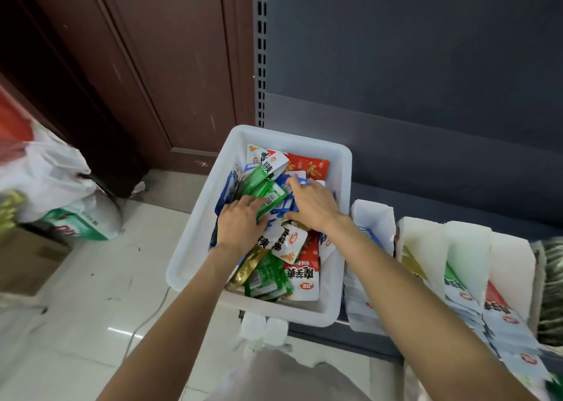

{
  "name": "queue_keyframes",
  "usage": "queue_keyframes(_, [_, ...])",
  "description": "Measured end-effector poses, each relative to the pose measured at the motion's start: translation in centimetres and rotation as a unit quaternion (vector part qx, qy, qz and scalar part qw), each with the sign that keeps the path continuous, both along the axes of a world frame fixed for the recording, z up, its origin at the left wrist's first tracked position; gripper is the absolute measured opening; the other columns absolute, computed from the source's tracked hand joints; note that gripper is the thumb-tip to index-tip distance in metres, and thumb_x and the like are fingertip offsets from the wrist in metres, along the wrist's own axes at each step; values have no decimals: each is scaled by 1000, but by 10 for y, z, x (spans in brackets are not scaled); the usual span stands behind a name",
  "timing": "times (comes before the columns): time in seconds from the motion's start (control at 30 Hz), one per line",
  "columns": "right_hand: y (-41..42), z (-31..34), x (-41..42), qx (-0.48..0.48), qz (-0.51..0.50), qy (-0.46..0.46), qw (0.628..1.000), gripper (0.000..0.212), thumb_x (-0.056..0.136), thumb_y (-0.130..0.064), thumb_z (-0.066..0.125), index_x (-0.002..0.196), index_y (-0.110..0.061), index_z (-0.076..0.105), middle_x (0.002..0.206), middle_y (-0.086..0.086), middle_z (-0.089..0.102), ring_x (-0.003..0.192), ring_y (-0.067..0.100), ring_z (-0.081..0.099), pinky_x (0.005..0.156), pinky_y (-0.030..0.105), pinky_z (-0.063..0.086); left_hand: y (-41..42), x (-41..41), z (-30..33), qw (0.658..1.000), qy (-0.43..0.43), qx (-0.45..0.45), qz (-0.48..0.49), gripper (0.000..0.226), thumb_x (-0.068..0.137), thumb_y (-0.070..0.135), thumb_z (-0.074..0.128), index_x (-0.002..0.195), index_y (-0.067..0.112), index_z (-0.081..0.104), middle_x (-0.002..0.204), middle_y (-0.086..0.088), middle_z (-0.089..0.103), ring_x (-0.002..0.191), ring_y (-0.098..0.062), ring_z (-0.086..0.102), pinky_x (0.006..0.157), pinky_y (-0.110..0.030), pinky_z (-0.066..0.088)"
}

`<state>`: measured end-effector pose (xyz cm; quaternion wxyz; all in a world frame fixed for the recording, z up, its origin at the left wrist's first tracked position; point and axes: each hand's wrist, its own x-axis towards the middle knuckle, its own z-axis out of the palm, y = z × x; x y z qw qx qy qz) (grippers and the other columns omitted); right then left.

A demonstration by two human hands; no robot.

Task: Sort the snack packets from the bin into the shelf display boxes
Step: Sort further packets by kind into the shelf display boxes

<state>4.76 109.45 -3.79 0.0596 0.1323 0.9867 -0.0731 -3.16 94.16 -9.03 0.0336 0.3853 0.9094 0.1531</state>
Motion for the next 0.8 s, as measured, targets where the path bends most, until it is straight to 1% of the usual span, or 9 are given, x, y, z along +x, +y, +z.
queue_keyframes(0.1, [4, 0, 6, 85, 49, -43, 994, 55, 89, -43, 59, 130, -10, 41, 109, 6, 67, 115, 28, 55, 107, 32, 27, 1, 1, -3, 1000, 15, 0, -2, 38, 92, 35, 53, 129, 27, 55, 126, -1, 58, 108, -25, 59, 94, -39, 41])
queue_keyframes(0.23, [3, -13, 17, 175, 100, -44, 978, 26, 90, -35, 56, 109, -17, 59, 92, 1, 68, 86, 21, 62, 96, 32, 33, 3, 1, -4, 1000, 20, 1, 5, 38, 93, 35, 52, 130, 27, 54, 126, -1, 57, 109, -24, 58, 95, -38, 41])
queue_keyframes(0.33, [4, -7, 14, 104, 66, -29, 992, 41, 89, -54, 51, 104, -19, 65, 101, 1, 64, 99, 21, 54, 94, 36, 34, 4, 2, -4, 999, 28, -16, 7, 39, 93, 37, 50, 131, 28, 52, 128, 0, 56, 111, -23, 57, 96, -37, 39])
queue_keyframes(0.43, [6, 2, 3, 28, -2, -17, 999, 42, 88, -51, 56, 110, -15, 62, 124, 5, 53, 117, 23, 46, 97, 37, 38, 6, 3, -2, 999, 30, -34, 9, 40, 94, 37, 48, 132, 28, 50, 130, 0, 54, 112, -22, 56, 97, -37, 38])
queue_keyframes(0.5, [1, 0, 0, 8, -48, -55, 997, 50, 87, -49, 61, 117, -11, 52, 121, 8, 57, 110, 27, 55, 84, 36, 44, 6, 3, -2, 999, 25, -30, 11, 40, 94, 37, 48, 132, 27, 51, 130, 0, 54, 112, -22, 56, 97, -37, 38])
queue_keyframes(0.57, [-10, 0, 3, 24, -68, -67, 995, 48, 90, -38, 60, 123, -7, 44, 112, 11, 63, 101, 30, 61, 72, 34, 43, 5, 4, -1, 999, 24, -23, 9, 40, 93, 36, 50, 131, 26, 52, 130, 0, 55, 112, -23, 56, 97, -37, 37])
queue_keyframes(0.67, [-20, 12, 17, 116, -50, -42, 991, 36, 90, -6, 49, 126, -4, 44, 106, 11, 66, 97, 29, 63, 68, 33, 42, 5, 5, 0, 999, 12, -30, 6, 41, 93, 37, 49, 133, 25, 51, 132, -1, 53, 116, -23, 53, 99, -38, 36])
queue_keyframes(0.73, [-19, 32, 34, 109, -99, -11, 989, 31, 91, -1, 47, 122, -3, 50, 108, 13, 65, 98, 30, 63, 73, 35, 46, 5, 9, 6, 999, 1, 23, 22, 41, 93, 38, 51, 130, 19, 55, 133, -6, 52, 122, -27, 48, 102, -42, 35])
queue_keyframes(0.8, [-9, 55, 57, -40, -243, 101, 964, 24, 93, -5, 48, 115, -2, 55, 108, 16, 65, 94, 32, 63, 68, 32, 46, 6, 21, 23, 985, -31, 159, 55, 38, 92, 35, 55, 124, 14, 60, 130, -8, 54, 122, -26, 47, 99, -39, 38])
